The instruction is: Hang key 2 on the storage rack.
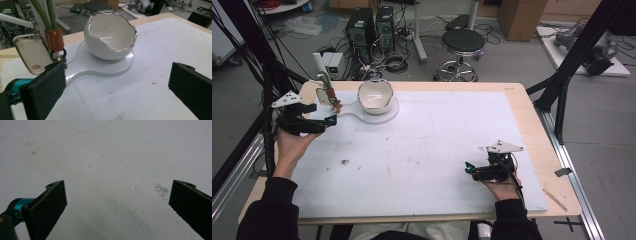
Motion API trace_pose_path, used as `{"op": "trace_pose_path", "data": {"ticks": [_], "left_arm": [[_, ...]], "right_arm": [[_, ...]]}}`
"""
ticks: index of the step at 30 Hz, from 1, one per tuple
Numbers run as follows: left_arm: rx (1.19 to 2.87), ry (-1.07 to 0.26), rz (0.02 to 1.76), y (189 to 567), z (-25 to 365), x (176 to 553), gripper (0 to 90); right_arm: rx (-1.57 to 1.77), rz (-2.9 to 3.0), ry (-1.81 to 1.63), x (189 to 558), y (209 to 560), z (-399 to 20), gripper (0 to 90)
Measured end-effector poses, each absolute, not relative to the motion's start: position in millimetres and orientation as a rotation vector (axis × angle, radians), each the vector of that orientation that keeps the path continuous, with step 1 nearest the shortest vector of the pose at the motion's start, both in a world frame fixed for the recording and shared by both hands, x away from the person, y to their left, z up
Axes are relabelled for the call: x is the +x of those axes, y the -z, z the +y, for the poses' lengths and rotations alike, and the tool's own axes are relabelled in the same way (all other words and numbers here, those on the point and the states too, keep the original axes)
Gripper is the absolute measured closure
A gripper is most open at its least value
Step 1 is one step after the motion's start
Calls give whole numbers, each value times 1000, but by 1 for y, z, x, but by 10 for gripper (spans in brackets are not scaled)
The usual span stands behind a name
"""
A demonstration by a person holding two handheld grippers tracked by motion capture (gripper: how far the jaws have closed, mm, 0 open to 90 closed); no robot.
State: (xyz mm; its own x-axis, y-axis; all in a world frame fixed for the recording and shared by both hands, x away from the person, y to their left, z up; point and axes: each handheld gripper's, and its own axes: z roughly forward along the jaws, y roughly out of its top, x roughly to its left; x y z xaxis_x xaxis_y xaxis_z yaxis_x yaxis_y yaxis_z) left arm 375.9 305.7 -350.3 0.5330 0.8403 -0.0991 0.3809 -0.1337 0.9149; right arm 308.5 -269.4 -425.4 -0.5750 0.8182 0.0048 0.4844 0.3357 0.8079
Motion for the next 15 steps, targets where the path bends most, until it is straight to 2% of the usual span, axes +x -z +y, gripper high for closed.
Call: {"op": "trace_pose_path", "data": {"ticks": [15], "left_arm": [[1749, -549, 1031, 368, 306, 354, 17]], "right_arm": [[1142, 2203, -1121, 308, 426, -270, 6]]}}
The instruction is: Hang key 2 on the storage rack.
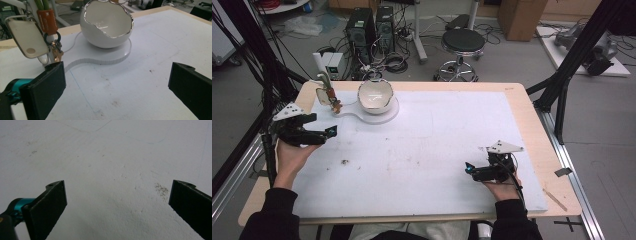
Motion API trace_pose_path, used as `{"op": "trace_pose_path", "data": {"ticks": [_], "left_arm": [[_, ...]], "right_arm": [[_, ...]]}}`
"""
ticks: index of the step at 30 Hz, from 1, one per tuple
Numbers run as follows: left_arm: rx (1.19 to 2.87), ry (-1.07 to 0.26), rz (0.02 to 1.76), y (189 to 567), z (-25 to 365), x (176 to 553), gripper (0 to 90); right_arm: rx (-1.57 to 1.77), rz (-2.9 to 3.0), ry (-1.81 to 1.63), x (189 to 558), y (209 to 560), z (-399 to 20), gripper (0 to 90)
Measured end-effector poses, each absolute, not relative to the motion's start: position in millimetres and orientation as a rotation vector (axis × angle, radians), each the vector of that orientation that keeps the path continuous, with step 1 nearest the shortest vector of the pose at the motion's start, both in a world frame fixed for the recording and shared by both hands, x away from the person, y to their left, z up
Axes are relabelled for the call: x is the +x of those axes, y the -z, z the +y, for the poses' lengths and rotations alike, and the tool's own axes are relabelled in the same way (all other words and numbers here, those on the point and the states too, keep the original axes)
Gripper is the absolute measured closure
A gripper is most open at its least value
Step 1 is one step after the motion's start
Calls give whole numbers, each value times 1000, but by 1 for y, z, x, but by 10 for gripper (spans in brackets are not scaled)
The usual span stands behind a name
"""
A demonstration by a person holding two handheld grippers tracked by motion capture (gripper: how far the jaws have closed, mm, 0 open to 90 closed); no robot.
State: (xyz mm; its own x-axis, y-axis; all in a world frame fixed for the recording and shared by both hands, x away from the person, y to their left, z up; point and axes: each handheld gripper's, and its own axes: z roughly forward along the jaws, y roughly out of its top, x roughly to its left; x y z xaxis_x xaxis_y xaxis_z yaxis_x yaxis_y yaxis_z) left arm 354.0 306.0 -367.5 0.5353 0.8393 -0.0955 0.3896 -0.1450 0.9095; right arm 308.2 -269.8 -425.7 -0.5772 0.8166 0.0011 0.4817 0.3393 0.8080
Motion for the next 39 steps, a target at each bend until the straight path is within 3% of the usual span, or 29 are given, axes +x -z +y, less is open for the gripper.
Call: {"op": "trace_pose_path", "data": {"ticks": [21, 39], "left_arm": [[1800, -460, 1012, 397, 308, 323, 17], [1859, -438, 896, 419, 313, 298, 17]], "right_arm": [[1147, 2202, -1115, 307, 426, -270, 6], [1141, 2196, -1132, 306, 424, -271, 6]]}}
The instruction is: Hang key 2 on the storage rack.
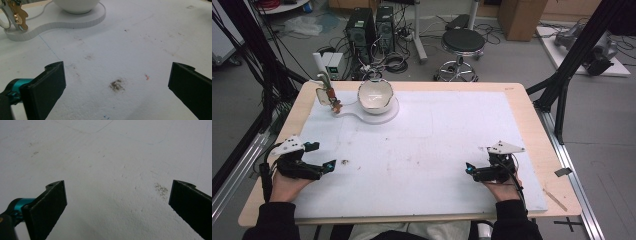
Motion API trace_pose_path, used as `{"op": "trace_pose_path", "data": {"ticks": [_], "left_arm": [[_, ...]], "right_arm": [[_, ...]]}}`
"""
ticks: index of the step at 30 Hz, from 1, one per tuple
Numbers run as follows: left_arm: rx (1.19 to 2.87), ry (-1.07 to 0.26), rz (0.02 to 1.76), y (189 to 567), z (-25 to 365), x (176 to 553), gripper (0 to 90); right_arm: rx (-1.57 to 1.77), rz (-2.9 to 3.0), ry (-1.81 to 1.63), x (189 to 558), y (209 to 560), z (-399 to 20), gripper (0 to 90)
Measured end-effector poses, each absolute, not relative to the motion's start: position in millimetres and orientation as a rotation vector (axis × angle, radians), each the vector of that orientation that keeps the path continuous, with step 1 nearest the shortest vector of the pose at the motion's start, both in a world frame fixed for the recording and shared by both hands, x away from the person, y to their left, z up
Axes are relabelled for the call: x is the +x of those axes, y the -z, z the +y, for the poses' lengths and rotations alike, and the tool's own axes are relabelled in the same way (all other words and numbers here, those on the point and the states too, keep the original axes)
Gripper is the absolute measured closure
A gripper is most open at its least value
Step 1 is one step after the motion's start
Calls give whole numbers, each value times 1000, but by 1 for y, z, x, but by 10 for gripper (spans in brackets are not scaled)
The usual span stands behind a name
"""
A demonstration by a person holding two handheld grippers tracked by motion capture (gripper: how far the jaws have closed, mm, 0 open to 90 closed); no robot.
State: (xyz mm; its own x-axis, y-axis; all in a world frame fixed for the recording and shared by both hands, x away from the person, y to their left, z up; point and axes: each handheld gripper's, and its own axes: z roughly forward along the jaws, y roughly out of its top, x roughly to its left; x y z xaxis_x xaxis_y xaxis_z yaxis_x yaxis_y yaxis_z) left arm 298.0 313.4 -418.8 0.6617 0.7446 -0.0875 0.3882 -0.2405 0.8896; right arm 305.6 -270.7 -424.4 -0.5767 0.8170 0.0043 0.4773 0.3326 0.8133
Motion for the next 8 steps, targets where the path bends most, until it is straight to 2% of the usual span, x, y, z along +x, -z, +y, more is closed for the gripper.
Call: {"op": "trace_pose_path", "data": {"ticks": [8], "left_arm": [[1856, -442, 892, 420, 313, 299, 17]], "right_arm": [[1146, 2191, -1144, 304, 424, -272, 6]]}}
